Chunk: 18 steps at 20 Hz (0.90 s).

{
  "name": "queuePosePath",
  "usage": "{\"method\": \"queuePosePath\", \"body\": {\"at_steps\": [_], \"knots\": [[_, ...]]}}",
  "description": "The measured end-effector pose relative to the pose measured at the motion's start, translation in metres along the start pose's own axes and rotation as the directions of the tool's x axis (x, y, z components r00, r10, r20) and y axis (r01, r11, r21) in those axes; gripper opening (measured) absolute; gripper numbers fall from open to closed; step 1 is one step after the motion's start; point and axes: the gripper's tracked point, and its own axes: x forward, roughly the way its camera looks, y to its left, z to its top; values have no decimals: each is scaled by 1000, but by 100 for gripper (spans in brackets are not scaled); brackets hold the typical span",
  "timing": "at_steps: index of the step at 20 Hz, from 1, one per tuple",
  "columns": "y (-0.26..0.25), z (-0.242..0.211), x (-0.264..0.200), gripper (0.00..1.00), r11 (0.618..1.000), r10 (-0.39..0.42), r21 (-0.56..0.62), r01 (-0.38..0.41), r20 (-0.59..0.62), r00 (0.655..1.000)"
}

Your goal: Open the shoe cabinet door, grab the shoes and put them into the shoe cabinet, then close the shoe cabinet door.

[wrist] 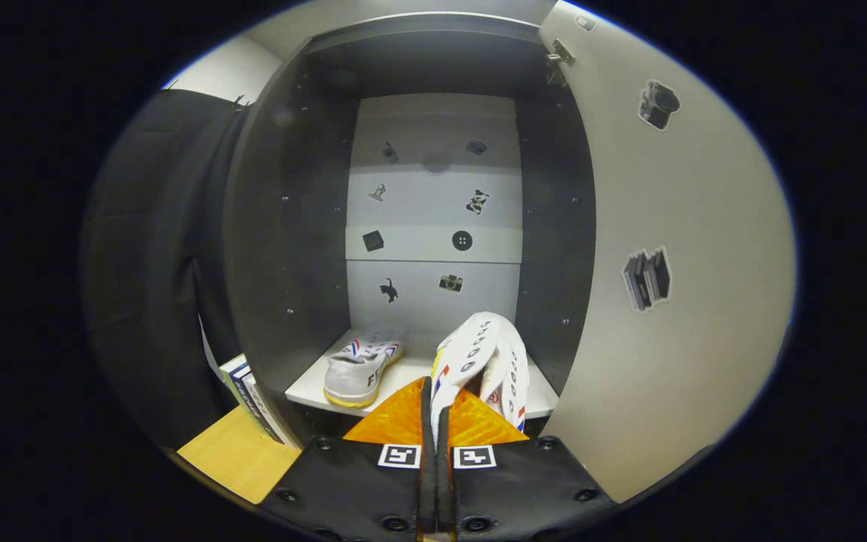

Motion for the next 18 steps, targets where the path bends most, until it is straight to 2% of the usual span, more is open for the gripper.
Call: {"method": "queuePosePath", "body": {"at_steps": [6,9,16,18], "knots": [[-33,35,64,2,995,-81,52,81,-6,997],[-43,33,100,2,994,-106,-1,106,-28,994],[-34,-7,165,2,997,-71,-48,64,-152,986],[-29,-20,175,2,999,-47,-31,42,-185,982]]}}
